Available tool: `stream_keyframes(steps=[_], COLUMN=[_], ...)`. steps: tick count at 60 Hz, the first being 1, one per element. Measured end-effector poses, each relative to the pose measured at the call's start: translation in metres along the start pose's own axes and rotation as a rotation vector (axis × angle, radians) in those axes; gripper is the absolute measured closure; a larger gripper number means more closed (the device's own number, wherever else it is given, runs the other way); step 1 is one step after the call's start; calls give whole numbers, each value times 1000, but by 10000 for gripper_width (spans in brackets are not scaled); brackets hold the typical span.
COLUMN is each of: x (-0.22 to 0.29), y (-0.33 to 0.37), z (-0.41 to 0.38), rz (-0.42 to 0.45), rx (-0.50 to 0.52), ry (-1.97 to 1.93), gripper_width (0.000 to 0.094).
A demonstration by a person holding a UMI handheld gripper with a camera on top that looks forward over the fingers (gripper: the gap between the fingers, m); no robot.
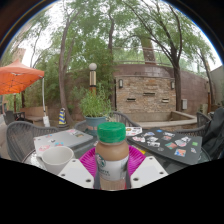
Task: Pour water
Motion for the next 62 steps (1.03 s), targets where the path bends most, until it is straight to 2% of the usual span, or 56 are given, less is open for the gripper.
stream_keyframes(steps=[6,10,12,16,17,25,39,50,62], x=[0,1,1,6,7,11,36,68,94], y=[5,3,5,10,12,35,122,221,311], z=[0,2,0,-6,-7,-13,-35,-111,-200], rz=[-23,-95,-120,-136,-144,-194,-243,-274,-314], rx=[-2,-23,-19,8,13,-23,-194,-231,-210], ry=[-6,-16,-13,-3,-2,-19,-55,-82,-76], gripper_width=[481,408,329,96,79,110,100,102,101])
Point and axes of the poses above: the point between the fingertips, and its own axes, seen from behind it with the camera up: z to the right, x up, y backward, against the way the camera looks, the point moved 10 cm from there along y, backward, against the way the camera looks, and after that the axes turned 12 degrees about -z, right-handed, at the moved point
